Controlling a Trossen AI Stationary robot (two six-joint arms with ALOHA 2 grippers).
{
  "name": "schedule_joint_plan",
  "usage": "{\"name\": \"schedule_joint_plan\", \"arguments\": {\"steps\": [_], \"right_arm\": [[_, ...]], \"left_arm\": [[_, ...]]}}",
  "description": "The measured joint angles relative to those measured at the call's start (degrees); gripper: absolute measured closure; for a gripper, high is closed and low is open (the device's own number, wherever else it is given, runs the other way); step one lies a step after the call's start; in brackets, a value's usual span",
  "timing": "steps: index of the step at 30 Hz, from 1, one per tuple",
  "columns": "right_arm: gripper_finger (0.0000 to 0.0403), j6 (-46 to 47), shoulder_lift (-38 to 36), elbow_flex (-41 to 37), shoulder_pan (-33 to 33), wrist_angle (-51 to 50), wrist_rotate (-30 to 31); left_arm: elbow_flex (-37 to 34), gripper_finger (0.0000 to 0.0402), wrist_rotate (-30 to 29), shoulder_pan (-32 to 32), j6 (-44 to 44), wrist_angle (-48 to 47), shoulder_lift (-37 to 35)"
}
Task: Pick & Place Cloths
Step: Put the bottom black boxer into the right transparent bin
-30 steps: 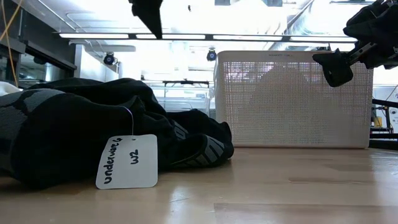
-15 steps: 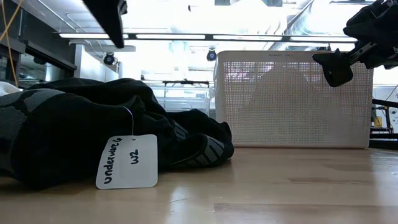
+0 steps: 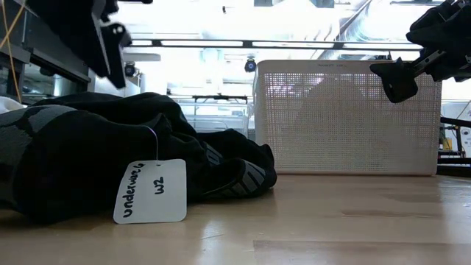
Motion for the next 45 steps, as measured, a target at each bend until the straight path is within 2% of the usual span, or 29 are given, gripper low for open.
{"name": "schedule_joint_plan", "arguments": {"steps": [3,6,16,21,23,26,29,33,34,39,45], "right_arm": [[0.0085,0.00,-0.02,-0.01,-0.02,0.00,0.00],[0.0085,0.00,-0.02,0.01,0.00,0.00,0.00],[0.0085,0.00,-0.01,0.00,0.00,0.02,0.00],[0.0085,0.00,-0.02,0.01,0.00,0.00,0.00],[0.0085,0.00,0.00,0.00,0.00,0.00,0.00],[0.0085,0.00,-0.01,0.00,-0.01,0.00,0.00],[0.0085,0.00,-0.02,-0.01,-0.01,0.00,0.00],[0.0085,0.00,-0.02,0.01,0.00,0.00,0.00],[0.0085,0.00,-0.01,0.00,0.00,0.02,0.00],[0.0085,0.00,-0.02,0.00,-0.01,0.01,0.00],[0.0085,0.00,-0.01,0.01,-0.01,0.02,0.00]], "left_arm": [[-3.44,0.0138,0.53,0.23,-1.68,5.63,-1.30],[-6.36,0.0126,1.87,0.23,-2.77,8.93,-2.14],[-11.96,0.0123,3.19,0.23,-5.99,17.31,-2.74],[-14.72,0.0127,4.07,2.33,-8.06,21.71,-2.72],[-15.49,0.0140,4.80,3.39,-9.19,22.85,-2.72],[-15.84,0.0183,6.22,4.41,-9.73,23.17,-2.72],[-15.84,0.0251,7.77,5.46,-9.88,23.26,-2.72],[-15.84,0.0368,10.34,6.56,-9.83,23.26,-2.72],[-15.84,0.0384,10.80,6.73,-9.83,23.26,-2.72],[-14.88,0.0398,11.69,6.70,-8.76,24.01,-2.72],[-9.91,0.0400,11.60,6.59,-4.73,22.92,-6.03]]}}
